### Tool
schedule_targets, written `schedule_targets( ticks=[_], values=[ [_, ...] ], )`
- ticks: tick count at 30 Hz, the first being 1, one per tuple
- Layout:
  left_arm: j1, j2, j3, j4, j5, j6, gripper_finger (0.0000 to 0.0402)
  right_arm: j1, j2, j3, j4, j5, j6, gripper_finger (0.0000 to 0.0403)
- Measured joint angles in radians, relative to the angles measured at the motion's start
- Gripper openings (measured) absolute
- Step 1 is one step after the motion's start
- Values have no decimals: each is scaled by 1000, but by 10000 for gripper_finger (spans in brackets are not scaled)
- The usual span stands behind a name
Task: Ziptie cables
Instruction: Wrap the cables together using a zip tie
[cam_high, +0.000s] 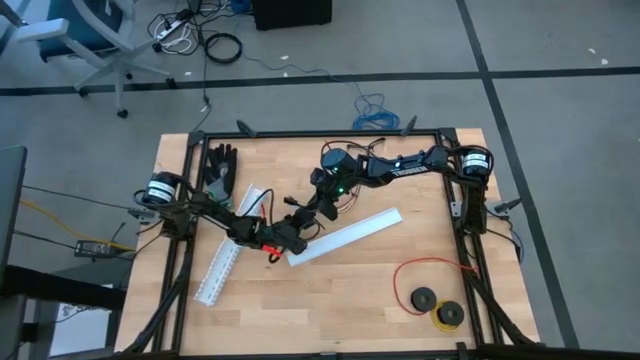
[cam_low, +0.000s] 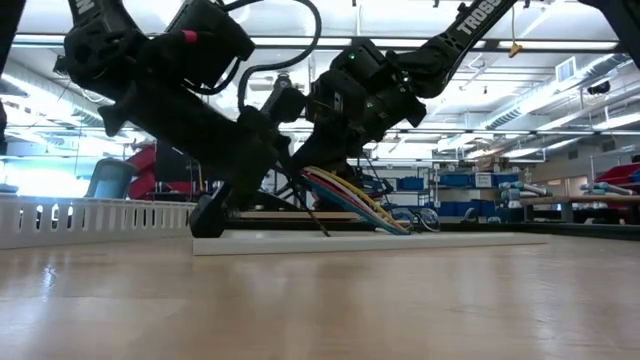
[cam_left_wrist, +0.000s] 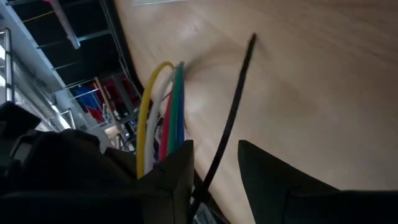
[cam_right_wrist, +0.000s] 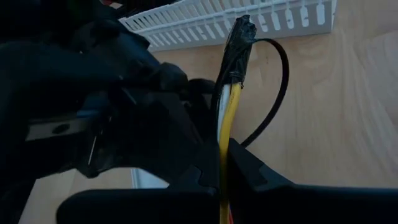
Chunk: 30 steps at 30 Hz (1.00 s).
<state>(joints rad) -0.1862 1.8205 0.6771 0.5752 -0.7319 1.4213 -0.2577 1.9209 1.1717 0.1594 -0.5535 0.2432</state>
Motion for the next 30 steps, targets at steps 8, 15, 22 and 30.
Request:
schedule_targets(
  ticks=[8, 15, 22, 30],
  values=[
    [14, 51, 69, -10, -19, -10, 75, 0, 0, 0, 36, 1, 1, 4],
    [-11, 33, 92, -18, -104, -252, 8, -5, 0, 0, 27, 8, 1, 4],
    [-14, -173, 51, -94, 111, -762, 3, -20, -2, 0, -7, 8, -5, 4],
    [43, -332, 19, -206, 441, -1035, 1, 9, 4, 0, -85, 54, -60, 4]
  ],
)
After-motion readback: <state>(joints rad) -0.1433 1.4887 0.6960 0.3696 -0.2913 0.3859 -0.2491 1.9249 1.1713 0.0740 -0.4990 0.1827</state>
